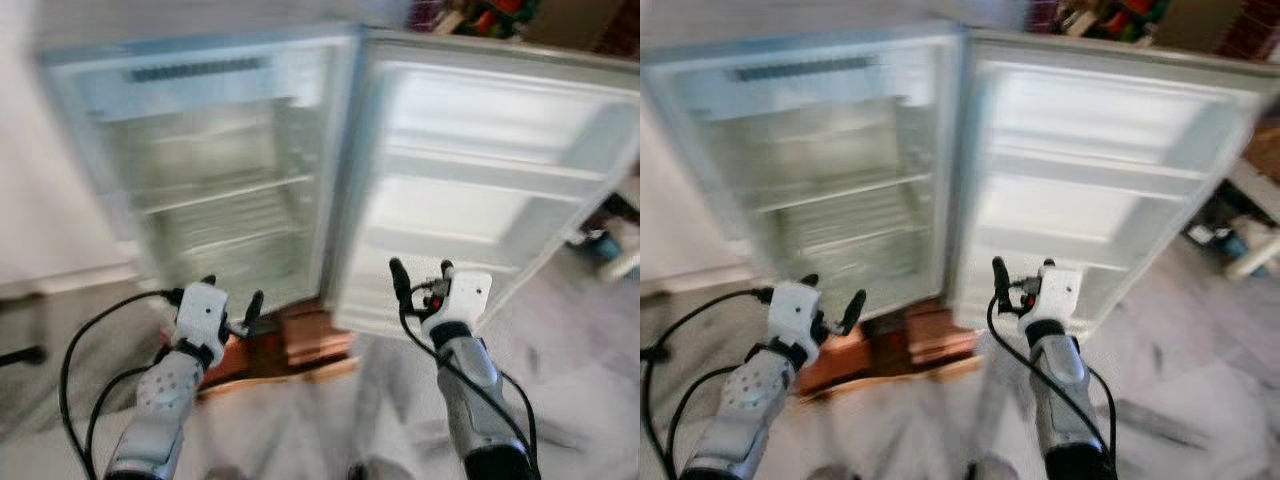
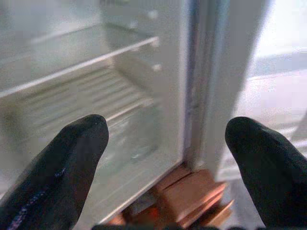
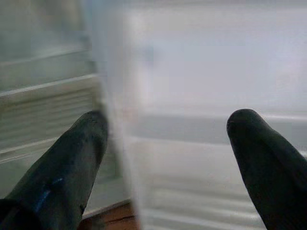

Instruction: Restocking fridge

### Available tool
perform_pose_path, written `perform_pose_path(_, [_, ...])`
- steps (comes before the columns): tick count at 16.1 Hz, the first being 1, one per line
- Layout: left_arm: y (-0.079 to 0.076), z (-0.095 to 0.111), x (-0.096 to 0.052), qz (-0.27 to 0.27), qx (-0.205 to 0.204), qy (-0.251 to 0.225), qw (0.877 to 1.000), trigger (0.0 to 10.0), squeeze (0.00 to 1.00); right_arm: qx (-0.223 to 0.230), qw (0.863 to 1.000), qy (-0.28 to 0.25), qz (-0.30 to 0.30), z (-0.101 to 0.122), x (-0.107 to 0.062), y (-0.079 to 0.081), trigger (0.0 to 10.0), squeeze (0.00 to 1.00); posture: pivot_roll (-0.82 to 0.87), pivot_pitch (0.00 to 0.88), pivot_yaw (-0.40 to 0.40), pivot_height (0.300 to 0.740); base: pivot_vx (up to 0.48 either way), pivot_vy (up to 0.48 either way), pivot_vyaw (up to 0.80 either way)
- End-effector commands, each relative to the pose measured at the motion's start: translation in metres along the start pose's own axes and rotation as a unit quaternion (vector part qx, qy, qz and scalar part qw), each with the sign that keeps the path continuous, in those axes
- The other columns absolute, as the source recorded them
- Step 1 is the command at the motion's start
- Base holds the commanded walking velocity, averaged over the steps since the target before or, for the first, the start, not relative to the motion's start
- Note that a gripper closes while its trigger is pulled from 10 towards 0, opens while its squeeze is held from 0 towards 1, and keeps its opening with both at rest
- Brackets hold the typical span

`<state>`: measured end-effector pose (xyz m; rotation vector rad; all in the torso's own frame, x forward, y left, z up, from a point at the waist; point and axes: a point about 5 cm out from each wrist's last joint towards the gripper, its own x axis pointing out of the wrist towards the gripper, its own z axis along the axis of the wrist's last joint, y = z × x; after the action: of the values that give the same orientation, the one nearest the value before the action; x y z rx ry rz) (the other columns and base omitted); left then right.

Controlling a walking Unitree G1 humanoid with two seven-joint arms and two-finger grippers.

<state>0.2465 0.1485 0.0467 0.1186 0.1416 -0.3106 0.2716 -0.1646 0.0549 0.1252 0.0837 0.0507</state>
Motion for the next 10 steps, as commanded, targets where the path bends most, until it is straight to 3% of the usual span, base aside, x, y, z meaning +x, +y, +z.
perform_pose_path(1, [-0.004,-0.001,-0.001,-0.01,0.008,0.001,1.0,10.0,0.0,0.001,1.0,-0.004,-0.008,0.003,0.001,-0.004,10.0,0.0,0.1,0.046,-0.049,0.74,0.259,-0.401,0.0])
perform_pose_path(7, [0.0,-0.005,-0.009,0.004,0.009,0.009,1.0,10.0,0.0,-0.012,1.0,0.018,-0.023,-0.004,-0.033,-0.029,10.0,0.0,0.1,0.057,-0.055,0.74,0.256,-0.404,0.0])
perform_pose_path(10, [-0.003,-0.007,-0.011,0.003,0.01,0.014,1.0,10.0,0.0,-0.012,0.999,0.021,-0.026,-0.004,-0.03,-0.029,10.0,0.0,0.1,0.061,-0.054,0.74,0.255,-0.404,0.0])
